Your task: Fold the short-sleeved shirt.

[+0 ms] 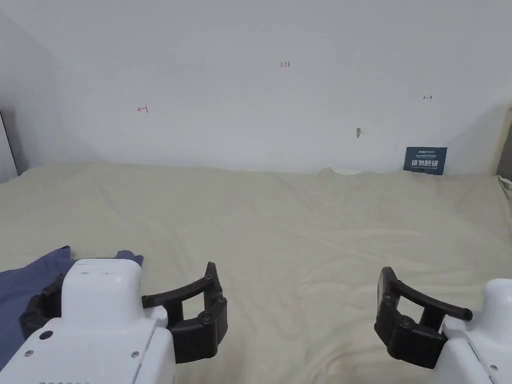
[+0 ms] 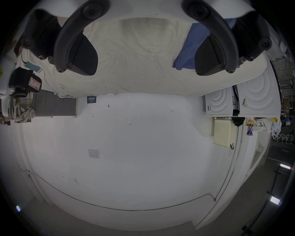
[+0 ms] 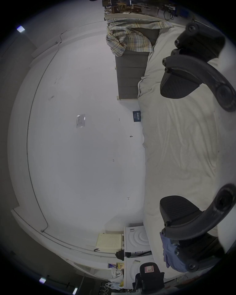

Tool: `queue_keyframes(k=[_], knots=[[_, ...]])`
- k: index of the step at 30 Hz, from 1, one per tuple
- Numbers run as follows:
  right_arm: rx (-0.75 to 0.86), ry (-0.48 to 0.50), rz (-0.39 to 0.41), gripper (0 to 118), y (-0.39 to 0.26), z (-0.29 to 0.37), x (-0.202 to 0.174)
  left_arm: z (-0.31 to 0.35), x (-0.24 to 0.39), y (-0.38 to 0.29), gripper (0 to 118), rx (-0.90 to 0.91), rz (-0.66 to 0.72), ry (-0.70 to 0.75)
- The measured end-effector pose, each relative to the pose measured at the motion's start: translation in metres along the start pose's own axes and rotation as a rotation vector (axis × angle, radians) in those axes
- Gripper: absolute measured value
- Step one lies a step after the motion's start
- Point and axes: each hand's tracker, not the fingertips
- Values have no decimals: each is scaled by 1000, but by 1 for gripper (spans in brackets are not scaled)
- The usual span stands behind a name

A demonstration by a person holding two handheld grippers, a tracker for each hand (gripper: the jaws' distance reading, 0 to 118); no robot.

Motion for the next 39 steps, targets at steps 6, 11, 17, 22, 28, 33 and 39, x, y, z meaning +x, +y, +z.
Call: queue_keyframes(k=[6,11,17,22,28,33,39], knots=[[1,6,10,118,0,-1,-4,-4,-4,-1,118,-19,12,-17],[15,40,29,118,1,0,-6,-3,2,-2,118,6,-48,0],[36,12,42,118,2,3,-12,-4,8,-4,118,6,-71,-22],[31,22,48,118,3,4,-14,-5,8,-5,118,4,-69,-31],[7,25,62,118,1,2,-15,-6,6,-4,118,8,-58,-44],[6,23,49,118,1,2,-16,-7,6,-4,118,5,-60,-47],[4,16,59,118,0,2,-17,-6,5,-5,113,7,-51,-56]])
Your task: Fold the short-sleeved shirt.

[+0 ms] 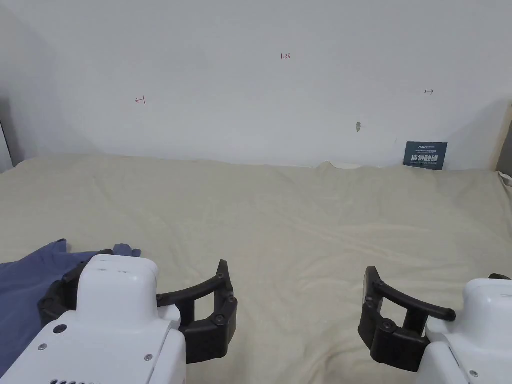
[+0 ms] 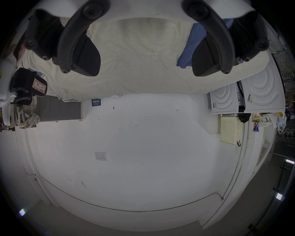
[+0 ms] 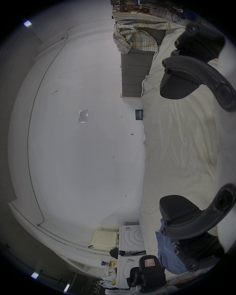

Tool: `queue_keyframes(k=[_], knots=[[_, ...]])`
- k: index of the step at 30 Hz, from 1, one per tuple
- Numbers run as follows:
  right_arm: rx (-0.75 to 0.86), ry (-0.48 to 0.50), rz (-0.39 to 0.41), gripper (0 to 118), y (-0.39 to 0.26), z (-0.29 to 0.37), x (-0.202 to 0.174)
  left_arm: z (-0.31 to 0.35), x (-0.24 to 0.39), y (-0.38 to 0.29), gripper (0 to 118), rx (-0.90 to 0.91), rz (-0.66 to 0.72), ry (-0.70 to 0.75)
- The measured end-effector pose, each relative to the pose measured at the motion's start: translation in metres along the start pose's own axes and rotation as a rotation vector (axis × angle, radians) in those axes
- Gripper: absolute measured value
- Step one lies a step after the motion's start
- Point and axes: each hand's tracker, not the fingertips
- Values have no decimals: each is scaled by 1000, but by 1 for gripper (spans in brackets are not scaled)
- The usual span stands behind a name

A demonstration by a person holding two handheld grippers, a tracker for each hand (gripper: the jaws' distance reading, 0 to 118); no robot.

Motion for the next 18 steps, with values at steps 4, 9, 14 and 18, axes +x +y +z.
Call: queue_keyframes(k=[4,9,14,18], knots=[[-3,-3,2,118,-2,-1,0,-1,0,0,111,-3,-1,5],[27,-80,155,118,-1,0,-12,-2,-5,-4,111,9,61,10],[79,-193,670,118,-15,0,-59,-3,-29,-17,111,23,475,-70],[141,-128,981,118,-36,5,-82,-7,-60,-54,111,19,1076,-106]])
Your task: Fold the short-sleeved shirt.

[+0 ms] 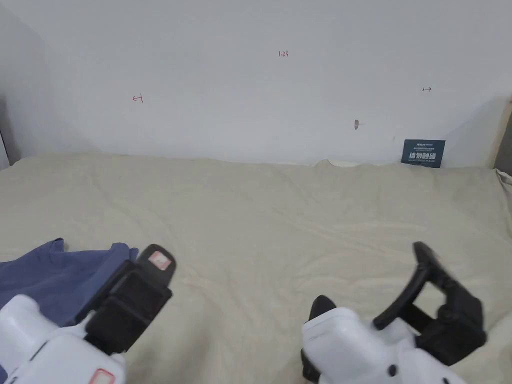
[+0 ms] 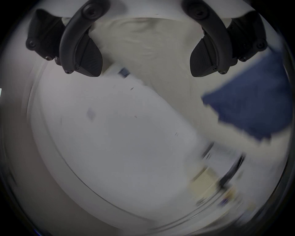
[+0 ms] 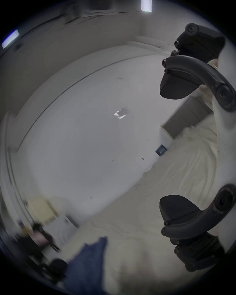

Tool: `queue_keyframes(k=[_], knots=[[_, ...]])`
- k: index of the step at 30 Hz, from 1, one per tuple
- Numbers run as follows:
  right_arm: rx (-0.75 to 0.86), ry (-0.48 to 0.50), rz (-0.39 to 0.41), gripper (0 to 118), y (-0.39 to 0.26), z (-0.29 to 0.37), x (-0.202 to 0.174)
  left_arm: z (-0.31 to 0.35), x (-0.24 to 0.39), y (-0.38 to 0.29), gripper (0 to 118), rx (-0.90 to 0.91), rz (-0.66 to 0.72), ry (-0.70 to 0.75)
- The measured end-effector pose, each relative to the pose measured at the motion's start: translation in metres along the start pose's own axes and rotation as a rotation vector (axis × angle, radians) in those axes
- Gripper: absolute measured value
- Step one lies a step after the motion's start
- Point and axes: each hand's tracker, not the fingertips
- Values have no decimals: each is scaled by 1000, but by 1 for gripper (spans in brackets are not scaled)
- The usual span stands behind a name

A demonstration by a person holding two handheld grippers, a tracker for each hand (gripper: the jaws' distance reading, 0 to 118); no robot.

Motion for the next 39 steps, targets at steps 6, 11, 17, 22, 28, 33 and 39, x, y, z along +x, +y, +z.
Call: queue_keyframes(k=[6,11,17,22,28,33,39], knots=[[-27,120,-92,118,3,-1,-6,1,-13,4,111,-3,-138,204],[-124,139,-594,118,-8,-15,28,-1,27,6,111,53,-453,156],[-211,75,-1183,118,-44,-20,53,0,80,-32,111,100,-1092,176],[-197,52,-1041,118,-46,-19,50,-1,75,-40,111,28,-1029,139],[-146,88,-958,118,-37,-17,44,-1,67,-26,111,33,-962,149],[-144,118,-955,118,-32,-17,43,1,67,-20,111,34,-952,146],[-139,109,-960,112,-31,-15,48,0,72,-27,102,-4,-1030,114]])
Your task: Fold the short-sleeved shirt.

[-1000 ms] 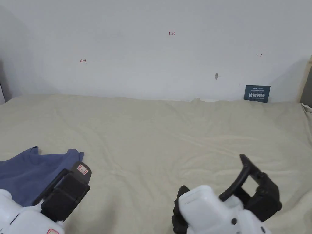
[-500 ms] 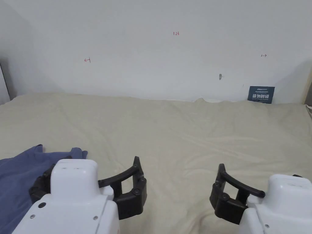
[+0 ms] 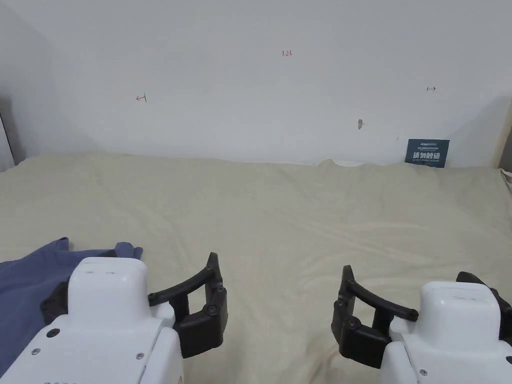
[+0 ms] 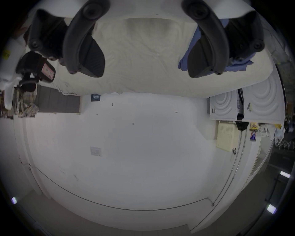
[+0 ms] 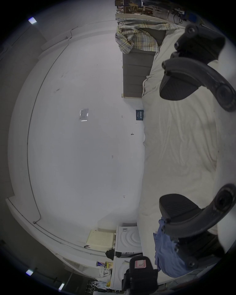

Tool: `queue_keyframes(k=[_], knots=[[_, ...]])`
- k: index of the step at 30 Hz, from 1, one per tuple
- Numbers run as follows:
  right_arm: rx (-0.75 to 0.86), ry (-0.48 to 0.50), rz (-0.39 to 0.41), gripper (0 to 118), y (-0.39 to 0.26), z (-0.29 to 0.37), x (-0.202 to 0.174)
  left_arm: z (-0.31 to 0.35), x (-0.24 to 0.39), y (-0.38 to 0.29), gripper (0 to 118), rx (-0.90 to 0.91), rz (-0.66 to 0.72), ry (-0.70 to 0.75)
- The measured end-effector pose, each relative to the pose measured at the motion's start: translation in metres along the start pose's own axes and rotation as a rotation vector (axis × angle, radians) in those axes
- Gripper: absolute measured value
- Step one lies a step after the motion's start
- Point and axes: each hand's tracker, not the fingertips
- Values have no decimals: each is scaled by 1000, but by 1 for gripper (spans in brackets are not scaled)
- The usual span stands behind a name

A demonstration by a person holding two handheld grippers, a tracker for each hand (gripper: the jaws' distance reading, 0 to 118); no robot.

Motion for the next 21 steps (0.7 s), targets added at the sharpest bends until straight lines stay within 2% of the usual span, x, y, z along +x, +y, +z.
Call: queue_keyframes(k=[1,4,5,8,9,10,11,13,16,18,19,21], knots=[[0,-1,-10,100,1,0,1,0,2,0,94,1,-15,2],[-9,-8,-31,53,1,-1,3,-1,5,-1,78,-1,-15,-10],[-13,-9,-29,47,1,-1,4,-1,5,-2,77,-3,-12,-15],[-23,-17,-8,45,-1,-2,6,-1,7,-1,66,-6,-26,-17],[-24,-17,-8,37,-1,-2,7,-1,9,0,59,-4,-41,-10],[-24,-15,-10,19,-1,-2,7,0,10,0,48,1,-52,-5],[-23,-19,-17,12,0,-1,7,0,11,0,39,6,-57,2],[-14,-37,-21,10,0,-1,7,0,10,0,24,3,-53,1],[-15,-28,-1,8,1,-1,7,-3,6,-2,21,-13,-18,-16],[-2,-50,17,0,2,0,6,-4,5,-3,12,-12,-11,-9],[-5,-41,16,0,5,0,7,-4,5,-3,7,-11,-9,11],[-15,-26,13,0,5,-1,7,-5,2,-3,6,-16,-8,1]])
